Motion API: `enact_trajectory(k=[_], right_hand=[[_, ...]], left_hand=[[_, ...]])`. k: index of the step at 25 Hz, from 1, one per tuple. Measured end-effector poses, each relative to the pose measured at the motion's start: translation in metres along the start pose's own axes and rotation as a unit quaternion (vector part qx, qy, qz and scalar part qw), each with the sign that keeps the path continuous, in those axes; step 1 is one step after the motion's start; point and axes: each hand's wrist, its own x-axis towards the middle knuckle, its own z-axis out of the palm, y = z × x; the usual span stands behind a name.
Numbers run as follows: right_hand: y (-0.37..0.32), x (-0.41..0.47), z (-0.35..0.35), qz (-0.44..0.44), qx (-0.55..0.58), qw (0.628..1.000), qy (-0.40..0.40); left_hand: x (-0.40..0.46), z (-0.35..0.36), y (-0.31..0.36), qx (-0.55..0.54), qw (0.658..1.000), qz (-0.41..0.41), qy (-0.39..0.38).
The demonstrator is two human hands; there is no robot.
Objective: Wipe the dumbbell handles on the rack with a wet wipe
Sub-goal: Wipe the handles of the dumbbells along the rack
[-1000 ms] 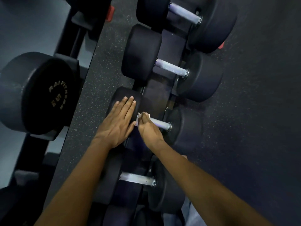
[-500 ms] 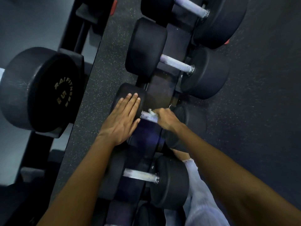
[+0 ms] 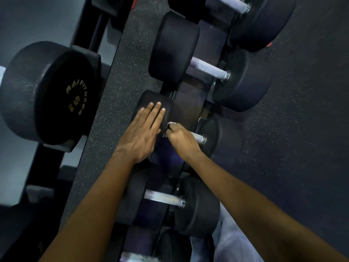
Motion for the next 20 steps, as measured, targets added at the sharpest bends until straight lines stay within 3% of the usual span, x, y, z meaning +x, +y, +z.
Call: enact_trajectory(k=[2, 5, 7, 11, 14, 20], right_hand=[[0.006, -0.005, 0.01, -0.092, -0.085, 0.992, 0.004], [0.02, -0.008, 0.024, -0.236, -0.259, 0.936, -0.037], [0.02, -0.006, 0.023, -0.254, -0.311, 0.911, -0.089], [0.011, -0.011, 0.014, -0.223, -0.339, 0.902, -0.149], [0.016, -0.024, 0.009, -0.134, -0.319, 0.915, -0.205], [0.024, -0.047, 0.009, -0.007, -0.326, 0.906, -0.269]], left_hand=[[0.0, 0.0, 0.001, 0.002, 1.0, -0.004, -0.001], [-0.001, 0.002, 0.002, 0.013, 1.0, -0.007, 0.0], [-0.001, 0.002, 0.003, 0.005, 1.0, -0.012, 0.005], [-0.001, 0.001, 0.004, -0.007, 1.0, -0.016, 0.006], [-0.001, 0.0, 0.005, -0.017, 1.0, -0.021, 0.002], [-0.001, 0.0, 0.007, -0.036, 0.999, -0.032, 0.004]])
